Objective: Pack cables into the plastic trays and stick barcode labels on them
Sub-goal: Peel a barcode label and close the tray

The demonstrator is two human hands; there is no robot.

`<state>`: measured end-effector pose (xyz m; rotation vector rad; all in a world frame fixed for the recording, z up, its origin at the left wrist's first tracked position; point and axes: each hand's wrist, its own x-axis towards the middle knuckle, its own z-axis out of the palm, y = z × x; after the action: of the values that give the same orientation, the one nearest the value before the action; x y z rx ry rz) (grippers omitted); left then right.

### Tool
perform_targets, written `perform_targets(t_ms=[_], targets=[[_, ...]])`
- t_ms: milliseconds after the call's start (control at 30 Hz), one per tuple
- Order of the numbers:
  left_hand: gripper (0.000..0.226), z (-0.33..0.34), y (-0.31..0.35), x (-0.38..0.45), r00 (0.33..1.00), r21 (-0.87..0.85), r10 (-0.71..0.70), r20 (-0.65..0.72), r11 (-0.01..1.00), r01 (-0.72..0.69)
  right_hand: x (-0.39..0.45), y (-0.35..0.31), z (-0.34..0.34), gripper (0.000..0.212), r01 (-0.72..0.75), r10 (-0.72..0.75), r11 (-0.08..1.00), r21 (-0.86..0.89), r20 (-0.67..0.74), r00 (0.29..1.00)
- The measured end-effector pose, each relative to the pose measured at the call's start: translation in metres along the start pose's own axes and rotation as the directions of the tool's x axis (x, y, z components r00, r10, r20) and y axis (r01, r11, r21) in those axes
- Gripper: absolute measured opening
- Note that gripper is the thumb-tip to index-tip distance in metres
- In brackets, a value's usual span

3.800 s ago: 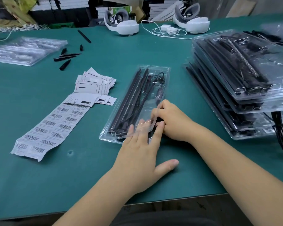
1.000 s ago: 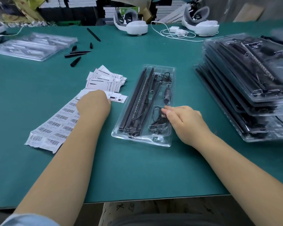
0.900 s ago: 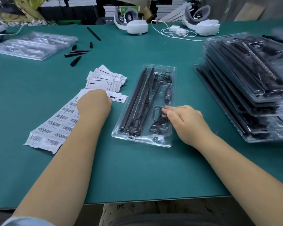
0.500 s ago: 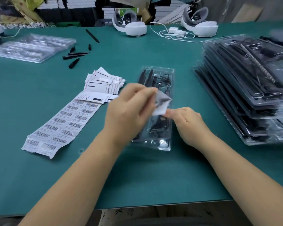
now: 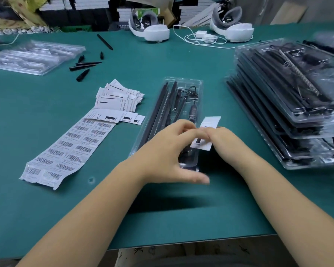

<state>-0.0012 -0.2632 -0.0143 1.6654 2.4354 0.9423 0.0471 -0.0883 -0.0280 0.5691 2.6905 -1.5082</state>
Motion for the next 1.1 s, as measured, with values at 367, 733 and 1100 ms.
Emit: perform_targets(t_ms=[367, 733, 1100], targets=[[0.048, 0.021, 0.014, -0.008, 0.982, 0.436, -0.107, -0.153, 0.885, 0.164, -0.004, 0.005, 0.012, 0.031, 0.147, -0.150, 0.989, -0.031, -0.135, 0.979], [0.040, 0.020, 0.011, -0.010, 0.982, 0.447, -0.128, -0.136, 0.877, 0.176, -0.013, 0.009, 0.010, 0.031, 0.157, -0.124, 0.984, 0.084, -0.308, 0.943], [0.065, 0.017, 0.005, -0.005, 0.985, 0.542, -0.169, -0.033, 0.825, 0.160, -0.010, 0.012, -0.010, 0.021, 0.003, 0.085, 0.971, 0.239, -0.358, 0.930]])
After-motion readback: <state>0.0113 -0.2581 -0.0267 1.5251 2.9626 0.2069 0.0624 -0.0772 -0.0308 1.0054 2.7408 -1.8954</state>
